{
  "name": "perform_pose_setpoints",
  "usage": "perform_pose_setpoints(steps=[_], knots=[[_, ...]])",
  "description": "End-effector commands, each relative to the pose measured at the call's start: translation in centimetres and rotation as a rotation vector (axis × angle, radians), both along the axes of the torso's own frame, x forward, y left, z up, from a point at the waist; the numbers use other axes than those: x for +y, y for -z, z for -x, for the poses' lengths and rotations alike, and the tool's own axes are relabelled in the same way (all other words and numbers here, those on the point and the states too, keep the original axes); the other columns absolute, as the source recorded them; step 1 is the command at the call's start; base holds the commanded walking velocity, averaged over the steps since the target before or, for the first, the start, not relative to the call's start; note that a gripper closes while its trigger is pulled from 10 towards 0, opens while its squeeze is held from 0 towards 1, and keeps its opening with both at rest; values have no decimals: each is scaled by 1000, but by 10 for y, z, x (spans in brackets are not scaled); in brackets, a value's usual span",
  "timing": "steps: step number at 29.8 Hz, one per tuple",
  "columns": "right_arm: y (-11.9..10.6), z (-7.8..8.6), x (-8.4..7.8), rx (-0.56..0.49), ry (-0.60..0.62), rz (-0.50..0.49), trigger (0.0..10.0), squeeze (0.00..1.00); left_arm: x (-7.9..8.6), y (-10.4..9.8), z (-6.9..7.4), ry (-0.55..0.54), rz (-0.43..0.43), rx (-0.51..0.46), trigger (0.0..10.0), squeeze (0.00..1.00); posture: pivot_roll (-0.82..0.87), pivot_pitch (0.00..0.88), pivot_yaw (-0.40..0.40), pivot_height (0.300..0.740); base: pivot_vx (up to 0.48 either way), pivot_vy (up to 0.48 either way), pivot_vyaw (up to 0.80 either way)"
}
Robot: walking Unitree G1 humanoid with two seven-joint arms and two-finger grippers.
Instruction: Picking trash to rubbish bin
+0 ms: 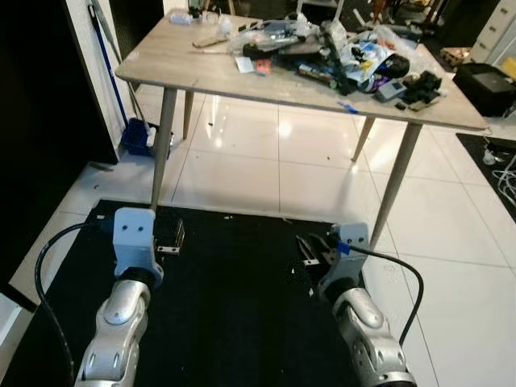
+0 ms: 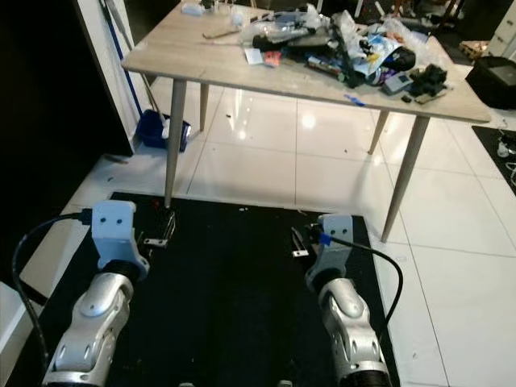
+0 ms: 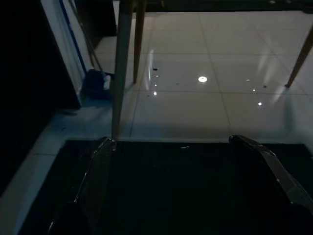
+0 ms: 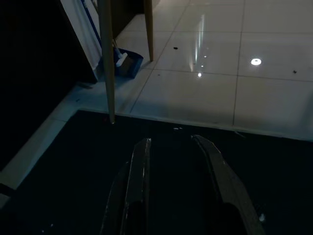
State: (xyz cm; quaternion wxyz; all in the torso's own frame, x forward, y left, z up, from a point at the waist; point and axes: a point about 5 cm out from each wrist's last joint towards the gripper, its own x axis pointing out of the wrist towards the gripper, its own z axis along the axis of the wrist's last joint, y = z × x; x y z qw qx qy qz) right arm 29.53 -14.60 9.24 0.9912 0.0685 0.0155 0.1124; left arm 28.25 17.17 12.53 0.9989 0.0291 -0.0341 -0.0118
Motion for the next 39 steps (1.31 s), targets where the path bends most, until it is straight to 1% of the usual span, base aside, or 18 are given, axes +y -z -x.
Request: perform_pose_setpoints(steps=[1, 16, 39], knots=[[7, 4, -6, 30, 18, 9, 10000, 0, -2, 5, 1, 8, -13, 21, 10000, 0, 2, 138, -57, 740, 281, 0, 0], [2, 2, -7, 5, 22, 19, 10000, 0, -2, 4, 1, 12, -19, 17, 10000, 0, 0, 140, -57, 740, 282, 0, 0], [-2, 2, -8, -19, 20, 27, 10000, 0, -3, 6, 3, 20, -20, 18, 10000, 0, -7, 112, -58, 740, 282, 0, 0]])
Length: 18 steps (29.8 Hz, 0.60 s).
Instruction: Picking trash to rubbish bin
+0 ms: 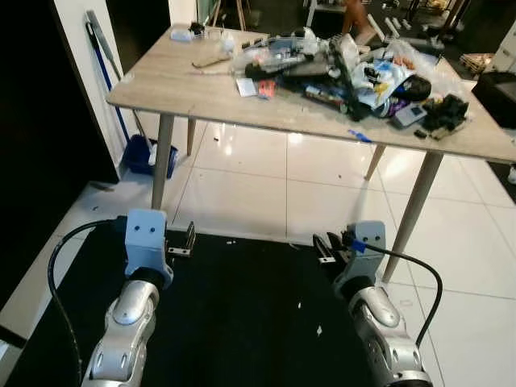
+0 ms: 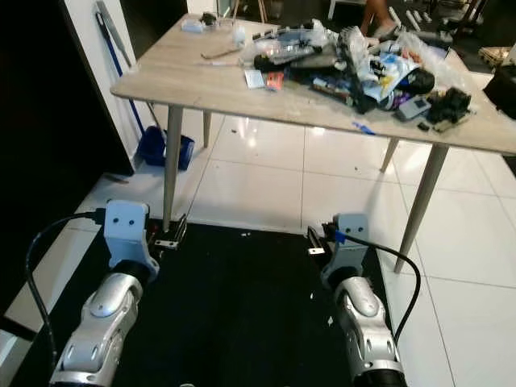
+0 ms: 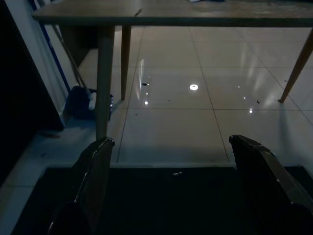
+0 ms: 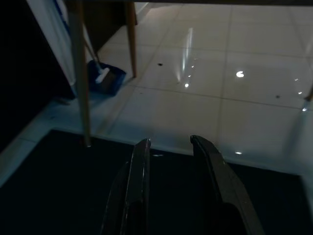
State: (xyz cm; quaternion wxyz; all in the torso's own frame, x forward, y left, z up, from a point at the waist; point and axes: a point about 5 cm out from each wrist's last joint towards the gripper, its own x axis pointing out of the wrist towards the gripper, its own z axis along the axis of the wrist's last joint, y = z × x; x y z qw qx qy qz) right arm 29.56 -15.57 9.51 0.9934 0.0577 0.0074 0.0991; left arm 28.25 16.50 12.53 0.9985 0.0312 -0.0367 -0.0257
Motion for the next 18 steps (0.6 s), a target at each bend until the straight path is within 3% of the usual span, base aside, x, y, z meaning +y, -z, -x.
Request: perform_pose_setpoints(steps=[1, 18], knots=[[1, 3, 1, -3, -6, 8, 10000, 0, 3, 6, 3, -8, -15, 22, 10000, 0, -7, 112, -58, 740, 281, 0, 0], [-4, 3, 2, -58, -14, 93, 10000, 0, 4, 5, 2, -9, -13, 21, 10000, 0, -7, 124, -57, 740, 281, 0, 0]])
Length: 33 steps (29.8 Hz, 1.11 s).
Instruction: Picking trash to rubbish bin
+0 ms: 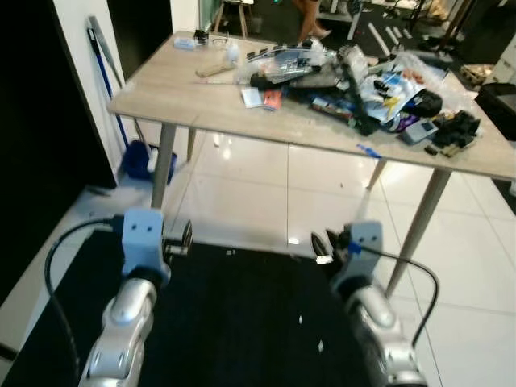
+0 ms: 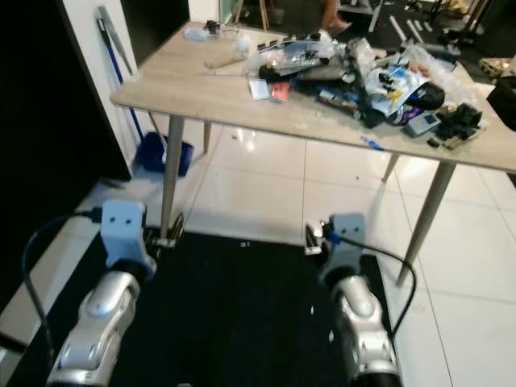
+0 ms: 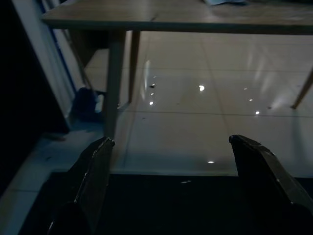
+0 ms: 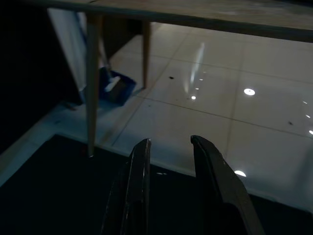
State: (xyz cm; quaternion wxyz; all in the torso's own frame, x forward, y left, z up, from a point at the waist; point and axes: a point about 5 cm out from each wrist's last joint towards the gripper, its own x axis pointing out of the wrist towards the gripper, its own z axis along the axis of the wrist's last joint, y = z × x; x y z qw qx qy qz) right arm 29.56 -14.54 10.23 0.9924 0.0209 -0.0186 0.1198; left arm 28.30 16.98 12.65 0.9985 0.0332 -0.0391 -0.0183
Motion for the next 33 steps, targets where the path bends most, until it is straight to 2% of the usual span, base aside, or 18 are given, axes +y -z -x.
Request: perform_pose_setpoints(steps=[1, 5, 9, 13, 25, 33], knots=[[2, 3, -7, -4, 25, 31, 10000, 0, -1, 6, 2, 5, -9, 27, 10000, 0, -8, 124, -56, 740, 281, 0, 0], [1, 3, -6, -12, 23, 36, 10000, 0, -1, 6, 2, 9, -9, 27, 10000, 0, -8, 125, -52, 740, 281, 0, 0], [0, 3, -5, -22, 17, 48, 10000, 0, -1, 6, 1, 13, -11, 27, 10000, 0, -8, 127, -51, 740, 281, 0, 800], [0, 4, -5, -23, 29, 2, 10000, 0, -1, 5, 1, 13, -12, 27, 10000, 0, -8, 130, -52, 740, 284, 0, 0], [-2, 2, -8, -35, 44, 2, 10000, 0, -2, 5, 0, 15, -11, 27, 10000, 0, -9, 130, -51, 740, 282, 0, 0], [-23, 1, -7, -149, 36, -6, 10000, 0, -1, 2, -1, 12, -9, 17, 10000, 0, -11, 132, -52, 740, 282, 0, 0]])
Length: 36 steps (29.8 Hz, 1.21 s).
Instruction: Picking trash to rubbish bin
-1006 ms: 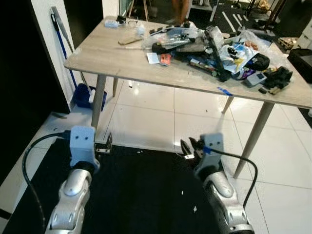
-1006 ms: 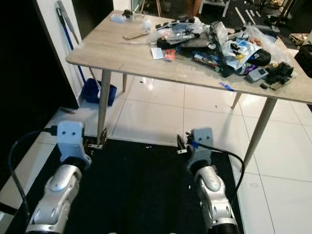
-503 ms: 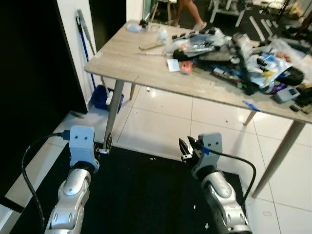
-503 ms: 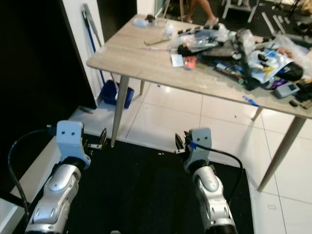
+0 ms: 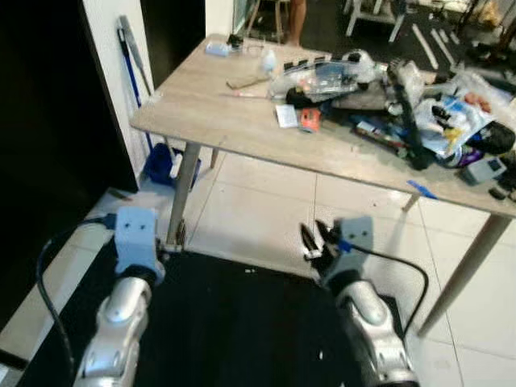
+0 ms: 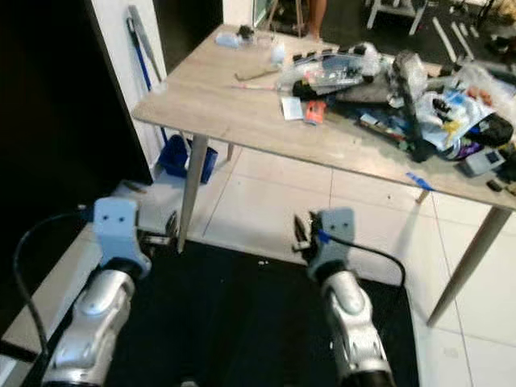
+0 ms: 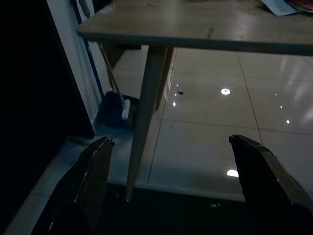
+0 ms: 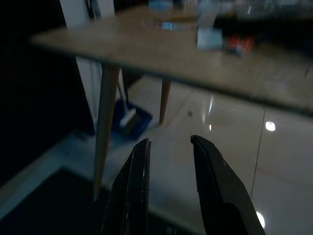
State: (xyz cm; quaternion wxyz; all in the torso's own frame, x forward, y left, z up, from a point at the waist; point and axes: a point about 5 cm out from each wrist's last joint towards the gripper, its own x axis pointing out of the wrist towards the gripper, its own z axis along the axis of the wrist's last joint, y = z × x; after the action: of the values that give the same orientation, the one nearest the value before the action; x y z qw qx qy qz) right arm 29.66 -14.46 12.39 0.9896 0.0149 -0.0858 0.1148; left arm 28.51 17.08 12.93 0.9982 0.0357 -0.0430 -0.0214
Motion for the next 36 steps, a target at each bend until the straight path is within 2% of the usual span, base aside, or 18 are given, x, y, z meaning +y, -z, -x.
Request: perform_pose_setpoints(steps=[1, 5, 7, 10, 12, 21, 30, 36], knots=[[-1, 2, -8, -14, 23, -3, 10000, 0, -2, 5, 1, 6, -4, 24, 10000, 0, -11, 132, -52, 740, 285, 0, 0], [-17, -4, -10, -84, 33, -1, 10000, 0, -3, -14, -6, 3, 3, -37, 10000, 0, -11, 136, -56, 740, 282, 0, 0], [-20, -5, -11, -94, 34, 0, 10000, 0, -3, -17, -7, 3, 4, -47, 10000, 0, -11, 136, -56, 740, 285, 0, 0], [-42, -11, -15, -178, 60, 10, 10000, 0, -3, -28, -11, 7, 9, -78, 10000, 0, -10, 139, -54, 740, 284, 0, 0], [-49, -14, -15, -189, 59, 9, 10000, 0, -3, -30, -13, 9, 8, -86, 10000, 0, -13, 138, -55, 740, 279, 0, 0], [-45, -17, -15, -151, 35, 29, 10000, 0, -4, -32, -14, 4, 7, -93, 10000, 0, -11, 139, -60, 740, 280, 0, 0], [-57, -22, -17, -181, 32, 36, 10000, 0, -4, -37, -16, 8, 3, -106, 10000, 0, -13, 141, -61, 740, 281, 0, 0], [-55, -22, -19, -172, 36, 41, 10000, 0, -5, -37, -14, 16, -5, -103, 10000, 0, -12, 144, -61, 740, 281, 0, 0]])
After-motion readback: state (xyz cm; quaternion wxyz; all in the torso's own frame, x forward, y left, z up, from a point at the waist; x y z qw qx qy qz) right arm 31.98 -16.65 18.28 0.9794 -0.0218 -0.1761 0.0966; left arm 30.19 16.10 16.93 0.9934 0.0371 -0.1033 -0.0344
